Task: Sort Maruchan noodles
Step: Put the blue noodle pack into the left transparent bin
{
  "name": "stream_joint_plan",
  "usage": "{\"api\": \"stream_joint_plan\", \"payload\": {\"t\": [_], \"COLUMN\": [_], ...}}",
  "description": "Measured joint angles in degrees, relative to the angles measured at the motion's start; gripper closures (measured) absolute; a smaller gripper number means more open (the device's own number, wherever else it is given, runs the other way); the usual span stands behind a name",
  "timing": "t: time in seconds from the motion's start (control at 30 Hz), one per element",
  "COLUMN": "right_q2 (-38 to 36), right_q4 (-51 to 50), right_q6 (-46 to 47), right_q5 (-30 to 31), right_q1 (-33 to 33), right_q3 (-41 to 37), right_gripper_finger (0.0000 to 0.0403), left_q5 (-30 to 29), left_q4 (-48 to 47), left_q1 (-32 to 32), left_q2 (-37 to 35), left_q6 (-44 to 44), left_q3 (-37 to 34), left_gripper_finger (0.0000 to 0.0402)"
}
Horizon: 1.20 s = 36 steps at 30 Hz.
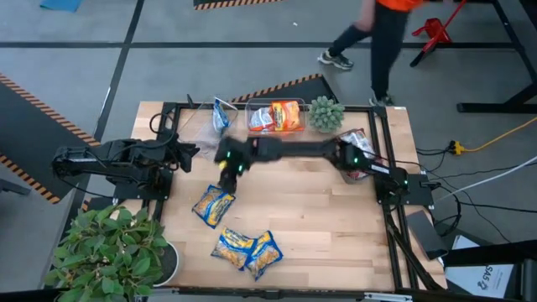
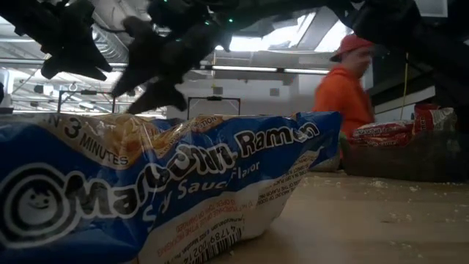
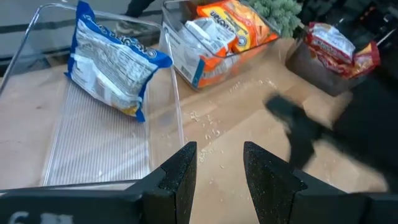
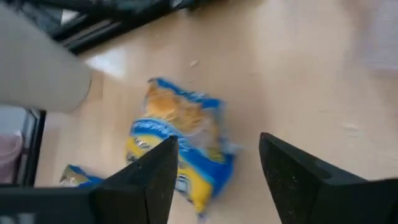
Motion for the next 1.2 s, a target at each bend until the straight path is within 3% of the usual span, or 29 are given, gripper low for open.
{"api": "stream_joint_plan", "payload": {"t": [0.33,0.53,0.7,1.0,1.2], "right_q2": [7.1,10.1,10.5,10.6,9.3], "right_q4": [6.4,6.8,6.4,6.6,4.3], "right_q6": [7.1,10.8,11.9,13.4,15.1], "right_q5": [4.3,-1.2,-2.7,-6.1,-7.3], "right_q1": [3.2,3.6,3.9,3.1,2.0], "right_q3": [0.0,0.2,0.2,0.2,0.0], "right_gripper_finger": [0.0063,0.0045,0.0118,0.0377,0.0387], "left_q5": [2.3,2.5,2.5,2.4,2.2], "left_q4": [-1.1,-1.1,-1.3,-1.5,-1.9], "left_q1": [0.0,0.0,0.0,0.0,0.0], "left_q2": [0.0,0.0,0.0,0.0,0.0], "left_q6": [0.0,0.2,1.5,1.5,1.5], "left_q3": [0.0,0.0,0.0,0.0,0.0], "left_gripper_finger": [0.0274,0.0274,0.0274,0.0274,0.0274]}}
